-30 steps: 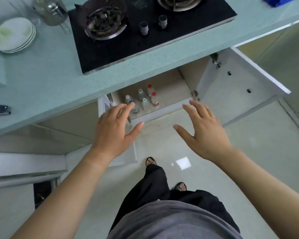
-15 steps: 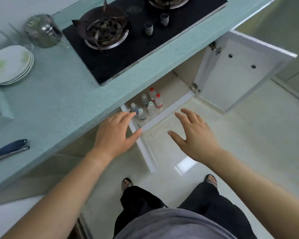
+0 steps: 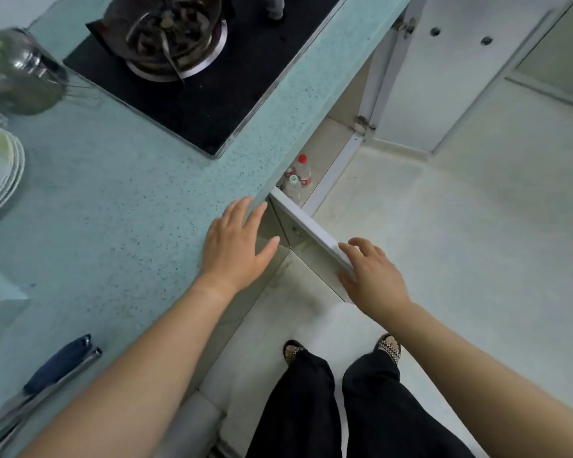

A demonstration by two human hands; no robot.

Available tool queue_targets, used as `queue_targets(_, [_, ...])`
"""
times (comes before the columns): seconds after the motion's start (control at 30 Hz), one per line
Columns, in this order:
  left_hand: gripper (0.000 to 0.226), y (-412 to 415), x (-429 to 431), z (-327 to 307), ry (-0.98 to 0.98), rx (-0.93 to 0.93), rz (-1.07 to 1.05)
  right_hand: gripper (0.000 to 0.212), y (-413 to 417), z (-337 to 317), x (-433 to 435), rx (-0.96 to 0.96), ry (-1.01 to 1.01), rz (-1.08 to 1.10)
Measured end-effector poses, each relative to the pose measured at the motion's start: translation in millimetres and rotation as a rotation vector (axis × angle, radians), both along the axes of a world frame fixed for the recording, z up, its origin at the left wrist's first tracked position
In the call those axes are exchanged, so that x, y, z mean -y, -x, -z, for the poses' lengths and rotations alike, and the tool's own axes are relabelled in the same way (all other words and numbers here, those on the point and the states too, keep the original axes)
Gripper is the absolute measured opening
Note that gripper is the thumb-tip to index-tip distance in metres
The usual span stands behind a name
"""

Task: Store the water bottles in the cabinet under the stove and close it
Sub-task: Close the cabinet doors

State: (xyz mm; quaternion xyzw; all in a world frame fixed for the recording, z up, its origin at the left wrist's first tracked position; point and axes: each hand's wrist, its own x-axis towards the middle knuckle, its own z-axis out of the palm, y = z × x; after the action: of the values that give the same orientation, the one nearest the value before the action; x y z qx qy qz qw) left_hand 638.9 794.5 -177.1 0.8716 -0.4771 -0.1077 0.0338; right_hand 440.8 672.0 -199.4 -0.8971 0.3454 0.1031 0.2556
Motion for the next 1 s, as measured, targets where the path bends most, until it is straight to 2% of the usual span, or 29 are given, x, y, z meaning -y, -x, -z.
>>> queue_targets(0.2, [0.058,-33.2,15.2,34.7,0.046,0.038,-0.006,0.038,-16.2,34.1,-3.9,0.134,0.086,0.079])
queue_targets(0.47, [0.052,-36.3,10.6,50.9,0.125,0.128,0.036,0.038,-14.4,45.1,14.7,0.286,0.259,0.082])
queue_targets(0.8, [0.051,-30.3,25.8,48.5,0.181,0.091,0.0,0.033,-10.8,60.9,94.4,0.38,0.366,0.035])
queue_targets(1.0, [0.052,-4.4,84.9,47.5,0.161,0.115,0.067,0.028,-28.7,68.6,161.8,0.434,0.397,-0.075])
